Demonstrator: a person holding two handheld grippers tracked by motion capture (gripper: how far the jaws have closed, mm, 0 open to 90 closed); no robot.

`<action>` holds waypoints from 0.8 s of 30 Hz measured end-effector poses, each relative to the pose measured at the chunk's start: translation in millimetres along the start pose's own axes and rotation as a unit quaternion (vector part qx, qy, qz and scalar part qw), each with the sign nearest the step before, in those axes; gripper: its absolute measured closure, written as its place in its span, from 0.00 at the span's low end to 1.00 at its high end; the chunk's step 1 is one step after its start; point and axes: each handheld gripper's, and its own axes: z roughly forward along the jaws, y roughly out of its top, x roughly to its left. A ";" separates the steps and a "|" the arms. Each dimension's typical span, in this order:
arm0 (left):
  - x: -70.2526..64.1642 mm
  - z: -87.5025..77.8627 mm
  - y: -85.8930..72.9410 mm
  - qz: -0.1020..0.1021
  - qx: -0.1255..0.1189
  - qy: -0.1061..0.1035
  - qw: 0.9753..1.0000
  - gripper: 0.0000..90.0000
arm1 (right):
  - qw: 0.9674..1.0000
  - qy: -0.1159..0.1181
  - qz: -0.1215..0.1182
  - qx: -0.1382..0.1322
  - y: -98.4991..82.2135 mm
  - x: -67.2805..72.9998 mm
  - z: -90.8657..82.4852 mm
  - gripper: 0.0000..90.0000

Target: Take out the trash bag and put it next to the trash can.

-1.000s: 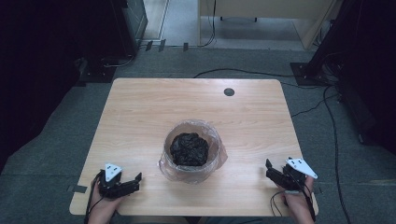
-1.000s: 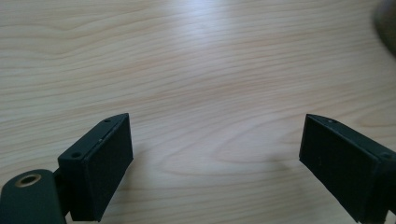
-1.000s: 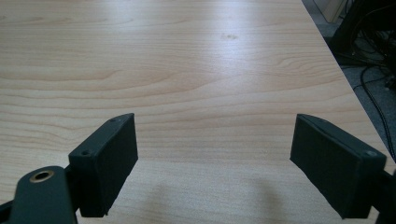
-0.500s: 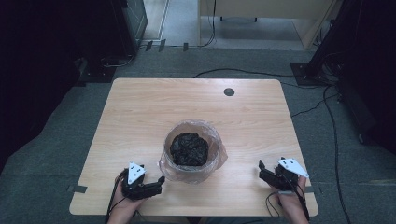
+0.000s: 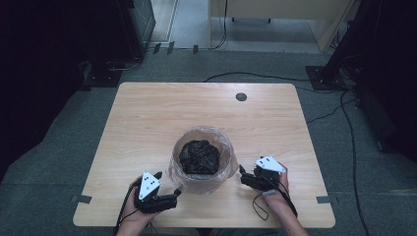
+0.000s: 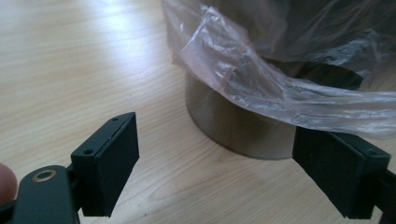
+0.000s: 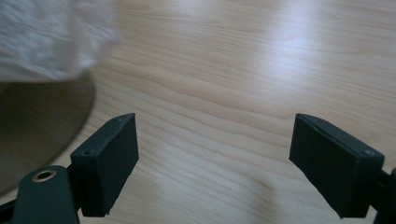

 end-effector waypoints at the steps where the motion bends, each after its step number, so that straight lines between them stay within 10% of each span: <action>1: 0.0 0.0 0.0 0.000 0.000 0.000 1.000 0.17 | 1.000 0.000 0.000 0.000 0.0 0.0 0.0 0.17; 12: -3.4 -9.2 6.8 0.010 -0.044 -0.014 0.999 0.60 | 0.998 0.031 -0.024 -0.039 19.5 30.1 14.8 0.27; 19: 1.3 -13.0 14.5 -0.011 -0.064 -0.039 0.997 0.92 | 0.996 0.058 -0.024 -0.060 32.2 29.4 9.9 0.79; 24: 5.9 -16.0 21.2 -0.032 -0.077 -0.044 0.996 1.00 | 0.994 0.074 -0.029 -0.082 37.2 31.3 5.0 0.95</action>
